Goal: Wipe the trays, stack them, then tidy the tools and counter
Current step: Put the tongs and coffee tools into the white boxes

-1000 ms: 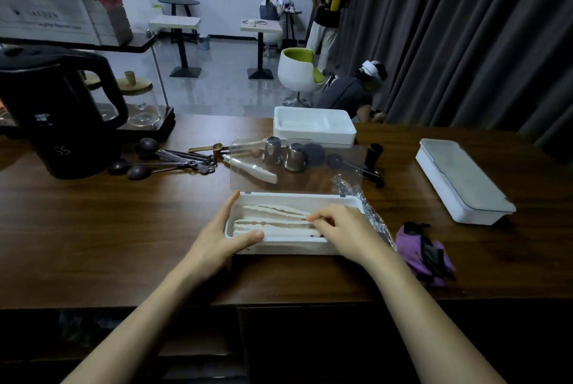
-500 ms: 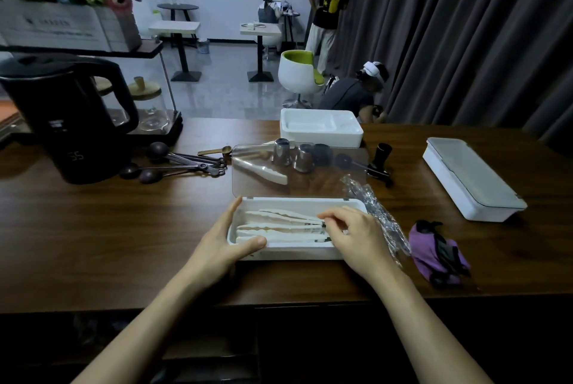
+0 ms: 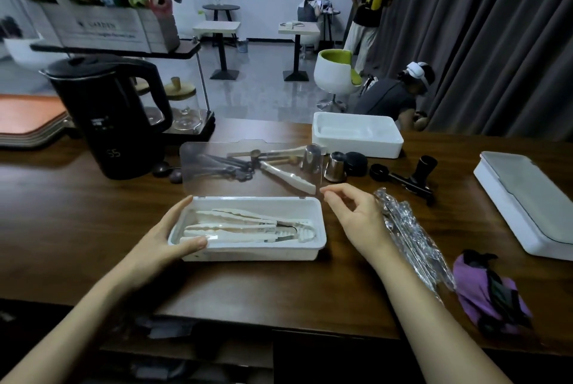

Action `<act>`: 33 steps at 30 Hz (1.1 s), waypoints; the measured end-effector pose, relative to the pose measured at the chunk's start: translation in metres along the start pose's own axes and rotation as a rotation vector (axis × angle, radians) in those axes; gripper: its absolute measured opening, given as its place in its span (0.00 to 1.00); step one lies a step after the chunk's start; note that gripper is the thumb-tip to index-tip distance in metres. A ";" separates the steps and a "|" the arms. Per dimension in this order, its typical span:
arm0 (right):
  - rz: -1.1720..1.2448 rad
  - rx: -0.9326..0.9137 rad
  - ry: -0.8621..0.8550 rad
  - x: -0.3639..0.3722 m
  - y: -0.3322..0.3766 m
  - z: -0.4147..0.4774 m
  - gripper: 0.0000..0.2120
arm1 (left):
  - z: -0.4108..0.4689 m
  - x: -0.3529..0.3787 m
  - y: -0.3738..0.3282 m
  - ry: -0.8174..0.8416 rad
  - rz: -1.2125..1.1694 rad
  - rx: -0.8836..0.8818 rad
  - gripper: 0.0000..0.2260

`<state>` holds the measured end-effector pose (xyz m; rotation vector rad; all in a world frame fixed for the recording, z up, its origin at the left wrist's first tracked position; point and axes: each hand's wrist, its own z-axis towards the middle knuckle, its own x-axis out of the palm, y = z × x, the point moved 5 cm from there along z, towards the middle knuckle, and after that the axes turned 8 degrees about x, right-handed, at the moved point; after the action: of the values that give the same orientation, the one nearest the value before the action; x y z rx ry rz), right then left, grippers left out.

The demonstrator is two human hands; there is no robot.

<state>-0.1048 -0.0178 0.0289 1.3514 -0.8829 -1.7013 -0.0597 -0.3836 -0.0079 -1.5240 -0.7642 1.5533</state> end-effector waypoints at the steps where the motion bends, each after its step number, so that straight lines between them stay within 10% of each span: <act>1: 0.010 0.009 0.012 0.005 0.000 0.008 0.07 | 0.001 -0.006 0.003 -0.012 0.005 -0.002 0.46; 22: -0.235 0.109 0.002 0.105 0.050 0.159 0.10 | 0.079 -0.108 0.080 0.032 -0.083 0.016 0.41; 33: -0.962 0.030 0.372 0.160 0.025 0.187 0.30 | 0.085 -0.110 0.084 0.036 -0.085 0.045 0.47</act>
<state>-0.3054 -0.1614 0.0164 2.2266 0.0056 -1.9717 -0.1617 -0.5099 -0.0178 -1.4644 -0.7590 1.4681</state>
